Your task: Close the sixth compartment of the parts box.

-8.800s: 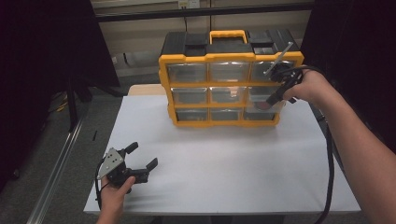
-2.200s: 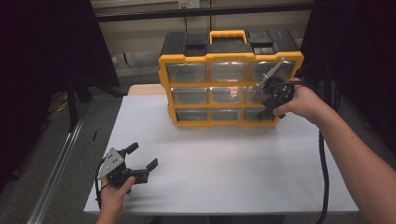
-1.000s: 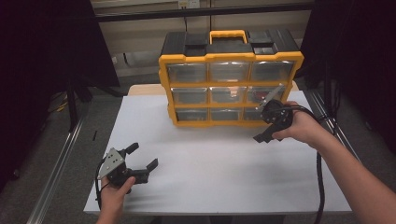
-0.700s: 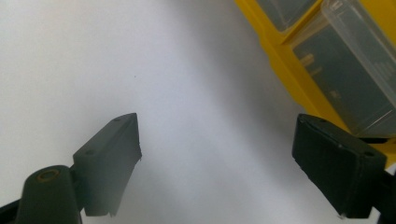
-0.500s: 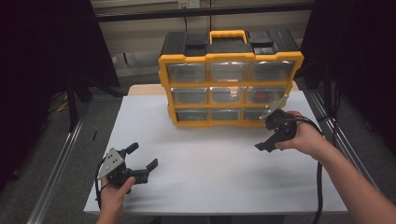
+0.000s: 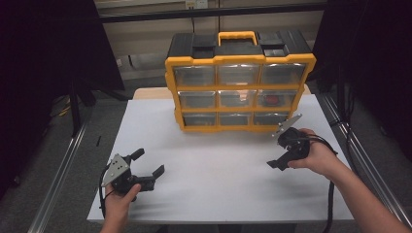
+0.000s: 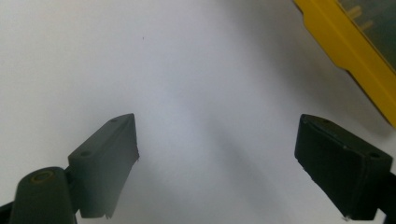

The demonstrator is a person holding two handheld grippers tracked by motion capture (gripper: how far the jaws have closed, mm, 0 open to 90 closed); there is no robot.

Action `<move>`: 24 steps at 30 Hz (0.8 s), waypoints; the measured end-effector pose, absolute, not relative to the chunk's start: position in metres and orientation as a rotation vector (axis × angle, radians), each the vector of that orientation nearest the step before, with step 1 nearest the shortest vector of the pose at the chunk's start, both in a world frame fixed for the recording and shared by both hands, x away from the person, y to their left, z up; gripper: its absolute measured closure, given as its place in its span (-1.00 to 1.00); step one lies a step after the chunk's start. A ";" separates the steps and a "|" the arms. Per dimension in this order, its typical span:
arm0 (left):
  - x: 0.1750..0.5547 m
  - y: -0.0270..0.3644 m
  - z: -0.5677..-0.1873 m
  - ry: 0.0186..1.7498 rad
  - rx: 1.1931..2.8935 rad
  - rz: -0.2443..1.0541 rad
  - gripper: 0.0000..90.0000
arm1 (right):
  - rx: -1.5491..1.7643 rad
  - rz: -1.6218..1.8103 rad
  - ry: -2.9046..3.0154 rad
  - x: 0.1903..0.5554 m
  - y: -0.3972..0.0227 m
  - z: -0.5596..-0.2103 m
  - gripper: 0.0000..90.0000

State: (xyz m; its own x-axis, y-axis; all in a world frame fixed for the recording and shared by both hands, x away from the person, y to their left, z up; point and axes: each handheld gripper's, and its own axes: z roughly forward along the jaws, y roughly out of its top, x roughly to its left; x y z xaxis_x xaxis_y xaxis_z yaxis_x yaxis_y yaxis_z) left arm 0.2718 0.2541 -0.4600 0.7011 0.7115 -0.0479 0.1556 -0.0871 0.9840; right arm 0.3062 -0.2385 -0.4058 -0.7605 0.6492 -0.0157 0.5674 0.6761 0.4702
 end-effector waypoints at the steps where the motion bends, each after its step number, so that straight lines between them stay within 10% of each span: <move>1: 0.272 0.254 -0.460 0.719 1.622 0.536 -0.93 | 1.000 0.680 2.702 0.305 -0.239 -0.407 -0.70; 24: 0.271 0.254 -0.460 0.718 1.625 0.541 -0.93 | 1.014 1.021 2.427 0.279 -0.267 -0.426 -0.75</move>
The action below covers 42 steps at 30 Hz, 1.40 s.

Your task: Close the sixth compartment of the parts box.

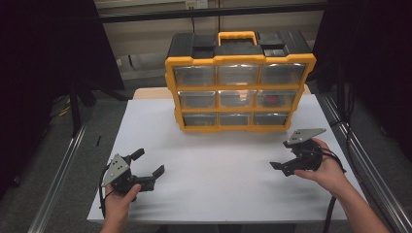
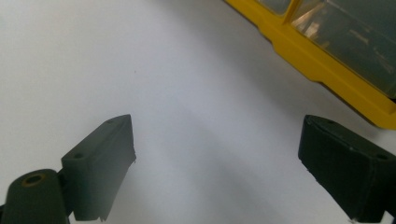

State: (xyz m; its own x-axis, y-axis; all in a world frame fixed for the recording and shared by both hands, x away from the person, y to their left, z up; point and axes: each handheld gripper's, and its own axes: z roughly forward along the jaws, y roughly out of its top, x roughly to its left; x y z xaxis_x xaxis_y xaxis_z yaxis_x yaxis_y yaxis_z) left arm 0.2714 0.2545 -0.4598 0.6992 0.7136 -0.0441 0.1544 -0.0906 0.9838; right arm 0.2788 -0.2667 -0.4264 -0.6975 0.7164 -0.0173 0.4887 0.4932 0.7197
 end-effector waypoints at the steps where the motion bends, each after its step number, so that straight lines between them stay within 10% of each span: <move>1: 0.271 0.255 -0.460 0.718 1.625 0.541 -0.93 | 1.018 1.044 2.405 0.277 -0.269 -0.427 -0.76; 42: 0.271 0.251 -0.460 0.721 1.608 0.532 -0.94 | 1.195 1.485 1.696 0.227 -0.305 -0.455 -0.93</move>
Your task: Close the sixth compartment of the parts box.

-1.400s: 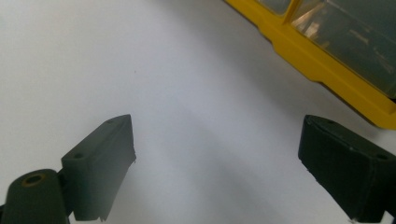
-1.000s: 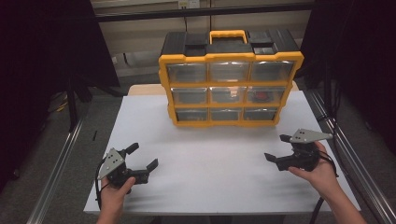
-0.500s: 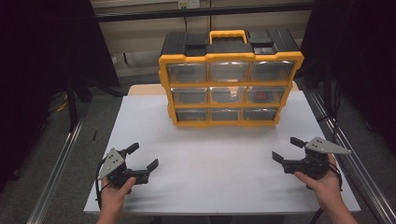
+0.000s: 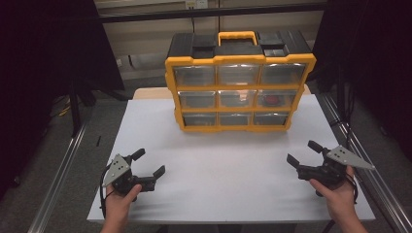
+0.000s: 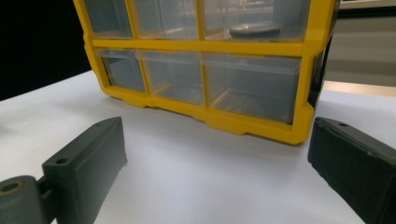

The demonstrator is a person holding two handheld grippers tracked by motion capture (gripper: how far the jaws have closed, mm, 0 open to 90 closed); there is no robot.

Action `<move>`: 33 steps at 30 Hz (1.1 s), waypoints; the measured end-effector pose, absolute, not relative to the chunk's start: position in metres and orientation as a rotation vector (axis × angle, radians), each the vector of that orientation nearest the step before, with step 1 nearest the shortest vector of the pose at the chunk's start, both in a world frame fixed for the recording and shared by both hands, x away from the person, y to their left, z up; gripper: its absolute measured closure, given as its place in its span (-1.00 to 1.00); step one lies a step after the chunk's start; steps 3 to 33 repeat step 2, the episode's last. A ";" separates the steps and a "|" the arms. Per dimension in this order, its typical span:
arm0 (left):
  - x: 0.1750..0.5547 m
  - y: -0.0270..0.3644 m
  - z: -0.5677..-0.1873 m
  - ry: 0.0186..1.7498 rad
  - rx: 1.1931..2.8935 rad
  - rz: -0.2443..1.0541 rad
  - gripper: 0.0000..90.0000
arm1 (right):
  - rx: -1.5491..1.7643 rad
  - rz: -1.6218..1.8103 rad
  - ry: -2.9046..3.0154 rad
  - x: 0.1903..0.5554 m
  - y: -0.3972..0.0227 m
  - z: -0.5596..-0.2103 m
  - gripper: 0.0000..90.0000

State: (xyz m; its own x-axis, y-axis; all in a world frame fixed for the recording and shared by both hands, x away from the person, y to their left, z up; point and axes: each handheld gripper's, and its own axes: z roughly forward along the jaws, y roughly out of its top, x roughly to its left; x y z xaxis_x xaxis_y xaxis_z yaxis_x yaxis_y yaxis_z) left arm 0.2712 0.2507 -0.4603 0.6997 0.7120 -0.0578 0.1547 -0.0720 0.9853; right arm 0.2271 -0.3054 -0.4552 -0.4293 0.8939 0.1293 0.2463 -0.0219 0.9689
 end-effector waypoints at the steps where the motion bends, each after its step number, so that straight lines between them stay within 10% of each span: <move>1: 0.271 0.252 -0.460 0.710 1.624 0.531 -0.93 | 1.201 1.483 1.700 0.228 -0.305 -0.457 -0.94; 33: 0.271 0.252 -0.460 0.710 1.623 0.533 -0.93 | 1.199 1.477 1.704 0.228 -0.305 -0.458 -0.93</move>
